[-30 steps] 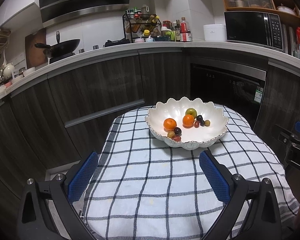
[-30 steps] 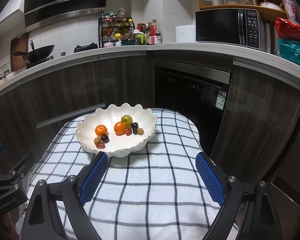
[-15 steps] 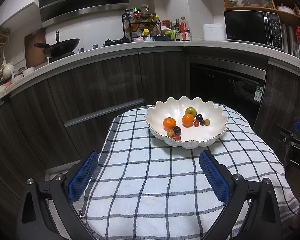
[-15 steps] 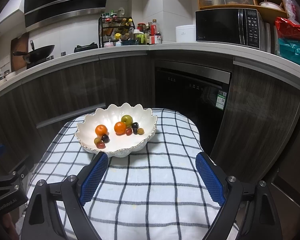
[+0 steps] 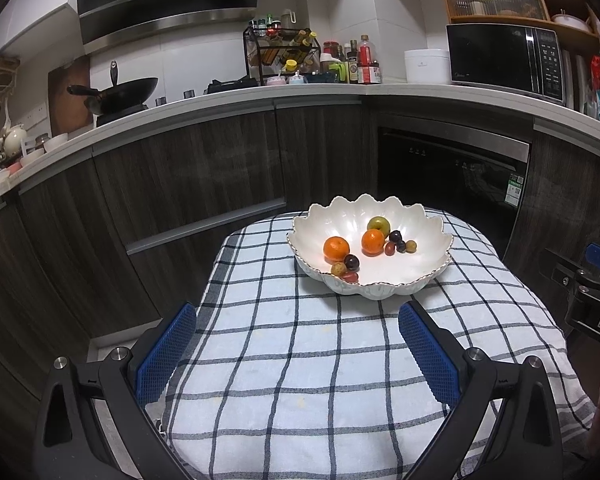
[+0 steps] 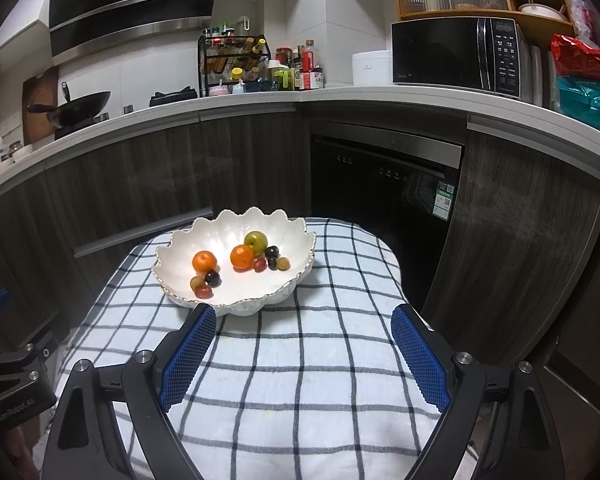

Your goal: Organize fruits

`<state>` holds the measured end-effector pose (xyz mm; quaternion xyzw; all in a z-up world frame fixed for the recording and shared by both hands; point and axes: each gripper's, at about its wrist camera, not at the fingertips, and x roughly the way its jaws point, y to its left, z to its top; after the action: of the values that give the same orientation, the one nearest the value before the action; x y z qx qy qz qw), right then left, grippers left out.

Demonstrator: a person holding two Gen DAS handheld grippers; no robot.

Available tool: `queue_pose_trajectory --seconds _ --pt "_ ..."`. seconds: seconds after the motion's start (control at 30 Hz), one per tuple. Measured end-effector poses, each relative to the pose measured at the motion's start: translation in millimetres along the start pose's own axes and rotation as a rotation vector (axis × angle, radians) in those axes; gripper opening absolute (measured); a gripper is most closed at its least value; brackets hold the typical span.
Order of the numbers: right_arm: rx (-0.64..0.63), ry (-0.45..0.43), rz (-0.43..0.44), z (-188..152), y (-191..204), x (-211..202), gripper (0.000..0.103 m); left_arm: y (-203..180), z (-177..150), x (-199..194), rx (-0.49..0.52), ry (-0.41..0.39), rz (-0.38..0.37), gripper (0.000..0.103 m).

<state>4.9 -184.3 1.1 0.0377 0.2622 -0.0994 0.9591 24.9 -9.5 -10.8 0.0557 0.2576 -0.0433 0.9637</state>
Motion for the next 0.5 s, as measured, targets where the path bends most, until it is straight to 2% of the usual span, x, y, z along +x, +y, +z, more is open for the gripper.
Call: queue_pose_trajectory --seconds 0.5 --pt "0.001 -0.004 0.002 1.4 3.0 -2.4 0.090 -0.7 0.6 -0.3 -0.007 0.011 -0.004 0.103"
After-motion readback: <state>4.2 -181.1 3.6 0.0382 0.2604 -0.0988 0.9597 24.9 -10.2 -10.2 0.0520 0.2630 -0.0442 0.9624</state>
